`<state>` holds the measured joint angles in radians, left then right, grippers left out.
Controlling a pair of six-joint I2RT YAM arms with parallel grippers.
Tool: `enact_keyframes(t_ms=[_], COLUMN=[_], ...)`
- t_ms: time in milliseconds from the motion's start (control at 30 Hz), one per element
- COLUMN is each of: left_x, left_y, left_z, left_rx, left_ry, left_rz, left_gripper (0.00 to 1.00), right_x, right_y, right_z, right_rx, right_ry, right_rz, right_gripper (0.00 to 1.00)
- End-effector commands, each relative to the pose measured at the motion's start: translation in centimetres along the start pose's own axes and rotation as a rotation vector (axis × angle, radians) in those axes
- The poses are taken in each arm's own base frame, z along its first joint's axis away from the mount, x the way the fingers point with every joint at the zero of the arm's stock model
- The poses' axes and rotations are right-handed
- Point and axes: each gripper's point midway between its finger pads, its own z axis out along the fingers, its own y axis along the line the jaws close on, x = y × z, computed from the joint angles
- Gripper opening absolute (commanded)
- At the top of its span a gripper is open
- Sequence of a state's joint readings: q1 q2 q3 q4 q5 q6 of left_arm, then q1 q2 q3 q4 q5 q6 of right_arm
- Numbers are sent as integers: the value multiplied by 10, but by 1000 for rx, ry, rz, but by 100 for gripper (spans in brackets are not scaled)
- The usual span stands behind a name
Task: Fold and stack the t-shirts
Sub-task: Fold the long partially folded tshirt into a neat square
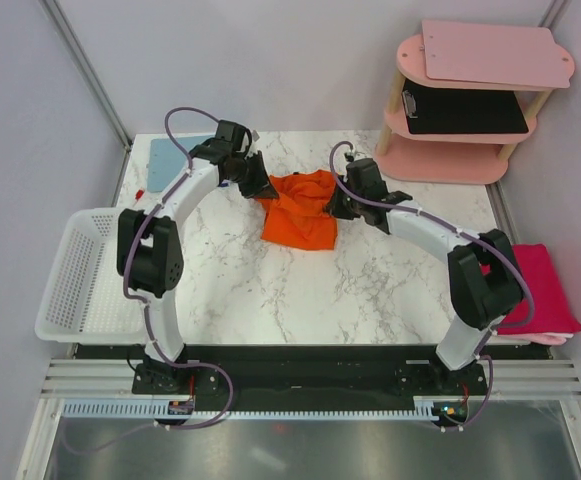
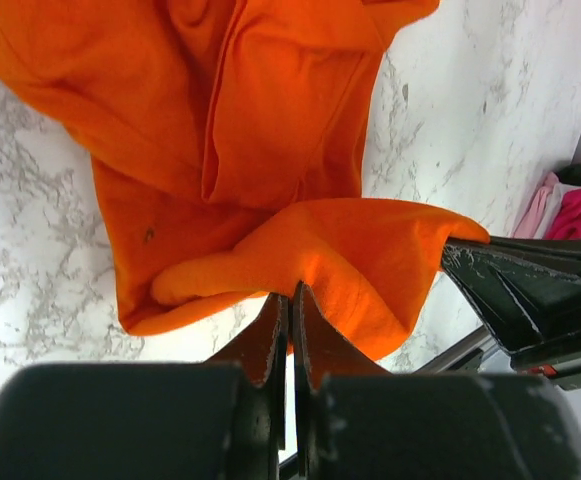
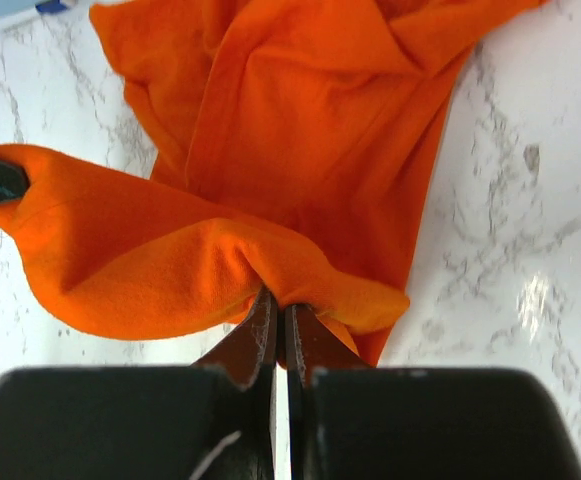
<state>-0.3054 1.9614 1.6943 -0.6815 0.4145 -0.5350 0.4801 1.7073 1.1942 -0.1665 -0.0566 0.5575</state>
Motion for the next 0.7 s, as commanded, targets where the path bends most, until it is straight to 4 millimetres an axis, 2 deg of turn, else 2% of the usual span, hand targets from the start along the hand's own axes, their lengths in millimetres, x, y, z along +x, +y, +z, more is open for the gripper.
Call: enact_keyframes(t_ms=[0, 33, 133, 333, 367, 433, 467, 500, 533, 567, 600, 633, 667], left_x=[-28, -30, -46, -71, -78, -85, -96, -96, -99, -101, -104, -104, -97], left_y=[-7, -3, -3, 11, 15, 12, 9, 12, 13, 14, 13, 14, 20], left_z=[-3, 4, 5, 24, 29, 34, 31, 39, 39, 37, 30, 27, 28], left_rx=[44, 40, 56, 78, 83, 124, 150, 158, 160, 158, 139, 127, 107], left_ry=[-16, -6, -21, -18, -22, -13, -32, -18, -24, -31, -55, -65, -55], left_rz=[17, 7, 1, -45, -55, -52, -43, -56, -55, -51, -33, -24, -30], left_gripper=[2, 2, 2, 2, 2, 16, 33, 63, 71, 76, 87, 99, 100], right_x=[-46, -51, -64, -83, -88, -96, -100, -105, -112, -109, -125, -128, -128], right_y=[11, 8, 4, -6, -7, -15, -20, -22, -28, -34, -27, -27, -26], right_z=[24, 30, 47, 80, 87, 94, 100, 101, 101, 97, 92, 87, 77], right_rx=[-76, -79, -91, -88, -85, -53, -37, -29, 0, 23, -3, -5, -11], right_ry=[-78, -84, -84, -97, -106, -131, -141, -161, -197, -205, -283, -307, -325], right_rz=[-20, -14, -2, 7, 6, 8, 12, 14, 21, 27, 28, 31, 32], right_gripper=[5, 5, 6, 8, 13, 28, 49, 56, 65, 83, 91, 98, 98])
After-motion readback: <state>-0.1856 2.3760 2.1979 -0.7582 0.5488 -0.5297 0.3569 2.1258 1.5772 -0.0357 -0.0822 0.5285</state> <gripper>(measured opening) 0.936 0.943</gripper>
